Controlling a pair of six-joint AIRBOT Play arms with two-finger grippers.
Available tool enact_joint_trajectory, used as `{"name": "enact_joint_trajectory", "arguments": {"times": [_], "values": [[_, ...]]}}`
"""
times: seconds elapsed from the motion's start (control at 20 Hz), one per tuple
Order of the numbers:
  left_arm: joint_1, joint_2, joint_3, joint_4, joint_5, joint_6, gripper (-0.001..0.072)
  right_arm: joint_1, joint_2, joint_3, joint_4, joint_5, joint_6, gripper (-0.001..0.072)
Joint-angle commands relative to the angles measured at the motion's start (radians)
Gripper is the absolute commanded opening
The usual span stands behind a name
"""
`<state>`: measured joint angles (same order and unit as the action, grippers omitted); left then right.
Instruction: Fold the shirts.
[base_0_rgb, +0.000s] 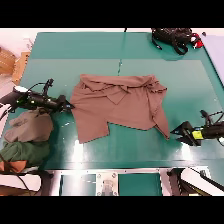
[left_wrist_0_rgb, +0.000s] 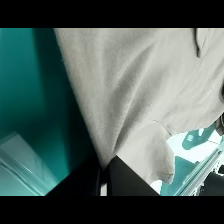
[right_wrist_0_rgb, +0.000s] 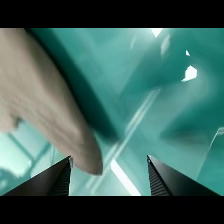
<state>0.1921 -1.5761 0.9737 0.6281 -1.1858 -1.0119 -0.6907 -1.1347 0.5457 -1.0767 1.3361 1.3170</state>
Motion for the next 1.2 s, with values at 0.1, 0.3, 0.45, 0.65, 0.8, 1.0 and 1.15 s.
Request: {"name": "enact_joint_trajectory", "arguments": {"times": [0.1, 0.3, 0.45, 0.65, 0.8, 1.0, 1.15], "values": [[0.005, -0.001, 0.003, 0.001, 0.0, 0.019, 0.0024, 0.171, 0.0, -0.045, -0.005, -0.053, 0.015, 0.054], [0.005, -0.001, 0.003, 0.001, -0.002, 0.018, 0.0024, 0.192, -0.009, -0.044, 0.056, -0.146, 0.018, 0.0521], [0.005, -0.001, 0.003, 0.001, -0.003, 0.018, 0.0024, 0.193, -0.026, -0.044, 0.101, -0.166, -0.003, 0.0213], [0.005, 0.005, 0.069, -0.007, -0.14, 0.018, 0.0022, 0.199, -0.014, 0.016, 0.179, -0.093, -0.054, 0.0016], [0.005, 0.102, 0.231, -0.02, -0.22, -0.035, 0.0022, 0.192, 0.05, 0.263, 0.354, 0.049, -0.053, 0.0016], [0.005, 0.348, 0.562, -0.07, -0.198, -0.086, 0.0022, 0.13, 0.166, 0.699, 0.623, 0.068, 0.014, 0.0016], [0.005, 0.497, 0.842, -0.06, -0.097, -0.126, 0.0022, 0.038, 0.216, 0.988, 0.651, 0.02, 0.079, 0.0016]]}}
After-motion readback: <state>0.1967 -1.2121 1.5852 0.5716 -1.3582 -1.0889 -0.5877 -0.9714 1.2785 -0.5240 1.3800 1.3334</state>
